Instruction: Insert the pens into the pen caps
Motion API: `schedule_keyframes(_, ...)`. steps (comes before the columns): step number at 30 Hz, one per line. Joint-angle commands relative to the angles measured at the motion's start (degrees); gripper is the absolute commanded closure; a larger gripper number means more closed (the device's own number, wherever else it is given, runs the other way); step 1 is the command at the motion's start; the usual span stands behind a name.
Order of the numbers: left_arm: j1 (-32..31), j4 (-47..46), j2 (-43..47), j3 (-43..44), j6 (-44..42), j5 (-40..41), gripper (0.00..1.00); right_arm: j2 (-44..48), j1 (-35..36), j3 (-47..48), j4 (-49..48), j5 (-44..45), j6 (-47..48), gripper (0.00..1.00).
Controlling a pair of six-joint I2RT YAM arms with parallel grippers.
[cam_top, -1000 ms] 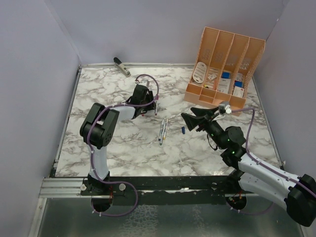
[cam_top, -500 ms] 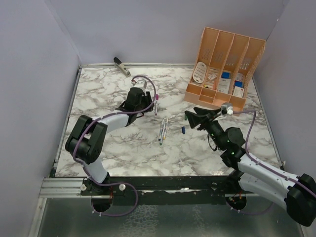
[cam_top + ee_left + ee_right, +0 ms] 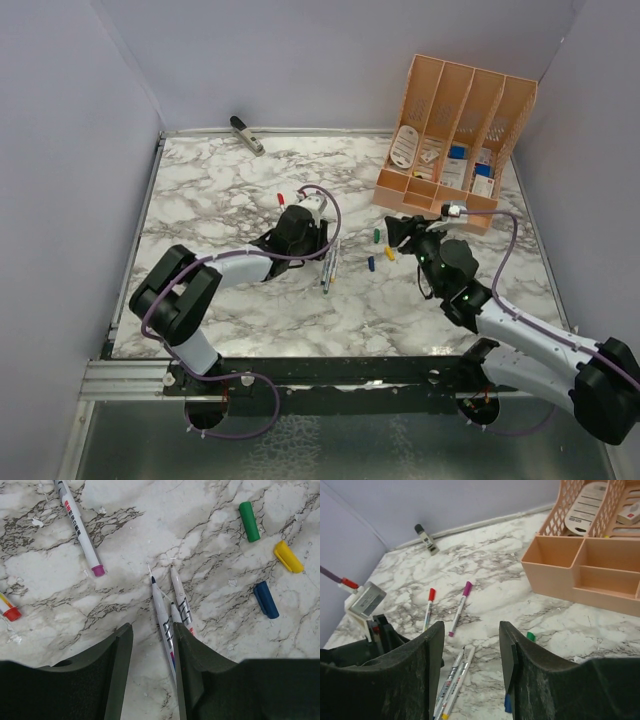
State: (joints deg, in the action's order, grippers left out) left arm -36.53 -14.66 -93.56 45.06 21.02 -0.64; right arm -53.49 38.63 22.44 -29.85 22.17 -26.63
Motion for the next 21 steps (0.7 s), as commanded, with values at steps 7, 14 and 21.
schedule_keyframes(7,-2.4,2.53,-1.18,0.46,-1.21,4.49,0.6,-9.79,-0.2,7.87,12.61,9.27,-2.69,0.58)
schedule_keyframes(14,-3.83,3.1,-2.59,-0.23,-0.87,6.23,0.6,-12.52,-0.23,7.8,13.5,9.66,-4.1,0.63)
schedule_keyframes(21,-4.88,3.51,-3.3,-0.09,-0.66,7.31,0.6,-13.77,-0.25,7.53,13.41,9.49,-4.21,0.63)
